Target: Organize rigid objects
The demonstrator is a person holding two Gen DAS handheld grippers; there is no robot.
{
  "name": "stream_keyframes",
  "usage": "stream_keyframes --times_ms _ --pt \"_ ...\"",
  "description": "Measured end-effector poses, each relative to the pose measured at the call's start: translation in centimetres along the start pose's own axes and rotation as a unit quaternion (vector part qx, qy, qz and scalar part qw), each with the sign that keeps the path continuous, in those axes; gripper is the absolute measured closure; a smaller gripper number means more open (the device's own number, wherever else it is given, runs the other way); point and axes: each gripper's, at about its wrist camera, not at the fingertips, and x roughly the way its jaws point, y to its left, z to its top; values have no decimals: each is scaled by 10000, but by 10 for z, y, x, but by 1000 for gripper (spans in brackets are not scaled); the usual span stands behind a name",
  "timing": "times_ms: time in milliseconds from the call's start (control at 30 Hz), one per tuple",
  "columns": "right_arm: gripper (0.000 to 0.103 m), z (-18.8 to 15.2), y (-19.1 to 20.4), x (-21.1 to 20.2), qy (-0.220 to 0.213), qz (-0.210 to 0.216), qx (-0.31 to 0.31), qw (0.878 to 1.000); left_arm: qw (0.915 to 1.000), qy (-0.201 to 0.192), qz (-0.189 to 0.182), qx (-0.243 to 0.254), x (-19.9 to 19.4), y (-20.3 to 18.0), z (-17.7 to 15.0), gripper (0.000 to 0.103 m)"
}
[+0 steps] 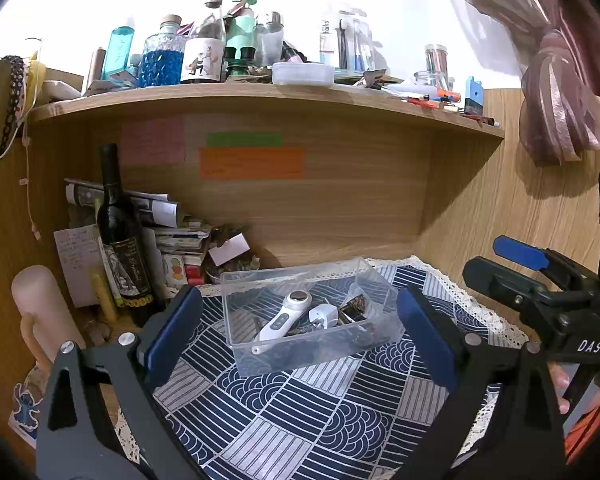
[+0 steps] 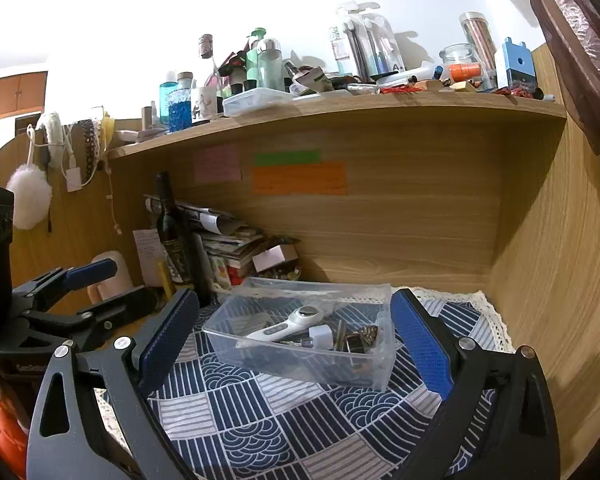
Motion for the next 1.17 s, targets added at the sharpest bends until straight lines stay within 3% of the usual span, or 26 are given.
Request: stream_keyframes --times_ms 1167 --pt "6 1 1 2 5 38 93 9999 9999 -109 -57 -43 -7 -7 0 4"
